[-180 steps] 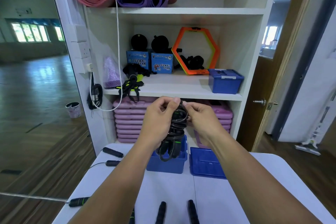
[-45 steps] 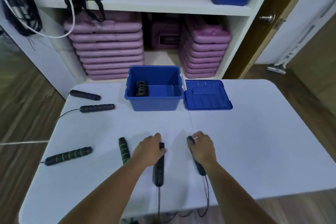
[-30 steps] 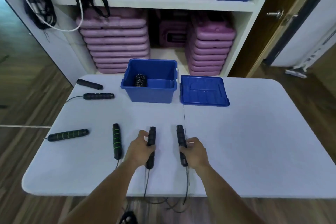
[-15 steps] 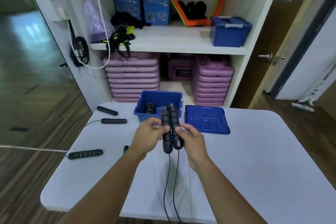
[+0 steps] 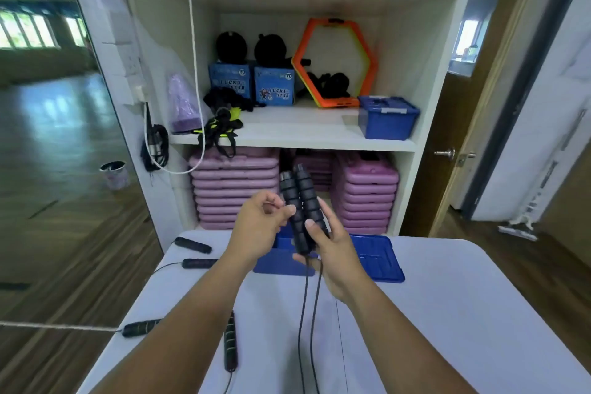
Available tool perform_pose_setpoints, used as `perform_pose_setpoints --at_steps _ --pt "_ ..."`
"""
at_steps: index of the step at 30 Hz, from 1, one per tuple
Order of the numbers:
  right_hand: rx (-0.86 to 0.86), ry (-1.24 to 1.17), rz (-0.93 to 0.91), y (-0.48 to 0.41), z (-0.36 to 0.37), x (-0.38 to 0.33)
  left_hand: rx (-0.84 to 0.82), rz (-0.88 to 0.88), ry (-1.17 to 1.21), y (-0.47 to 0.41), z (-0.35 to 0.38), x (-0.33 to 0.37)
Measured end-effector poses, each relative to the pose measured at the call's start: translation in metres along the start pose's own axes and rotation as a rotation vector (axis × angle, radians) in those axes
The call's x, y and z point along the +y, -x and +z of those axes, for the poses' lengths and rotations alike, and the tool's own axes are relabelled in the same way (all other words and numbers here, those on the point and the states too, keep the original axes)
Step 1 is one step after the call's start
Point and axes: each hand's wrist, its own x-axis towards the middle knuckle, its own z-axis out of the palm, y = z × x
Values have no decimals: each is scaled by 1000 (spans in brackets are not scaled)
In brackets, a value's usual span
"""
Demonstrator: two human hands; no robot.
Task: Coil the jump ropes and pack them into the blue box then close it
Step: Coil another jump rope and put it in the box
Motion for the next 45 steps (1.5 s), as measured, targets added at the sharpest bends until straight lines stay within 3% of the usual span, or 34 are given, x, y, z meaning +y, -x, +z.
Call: perform_pose_setpoints --at_steps 3,6,8,13,17,20,31,35,40,45 --pt "17 9 28 -2 -1 -9 -28 270 -449 -8 -11 3" --pt "-2 30 85 -5 -4 -18 -14 683 -918 -20 -21 1" --pt "-42 69 106 -7 -6 -24 -29 867 -1120 -31 -25 3" --pt "-128 170 162 -12 -9 -36 -182 1234 -1333 -63 -37 26" --pt "-154 162 160 -15 -13 -47 -345 1451 -1274 -74 -42 49" --pt "-176 137 167 -16 -16 -55 -450 1436 -1266 -79 -46 59" --pt "-224 198 160 -20 -14 -63 -455 1336 -1374 -85 -55 61" --pt "-242 276 155 -22 -12 -64 -566 1072 -1487 -80 -56 67" --pt "-256 336 155 -24 -7 -68 -639 836 -1282 -74 -59 61" --pt "-244 389 122 -27 -14 -74 -592 629 -1126 -79 -77 44"
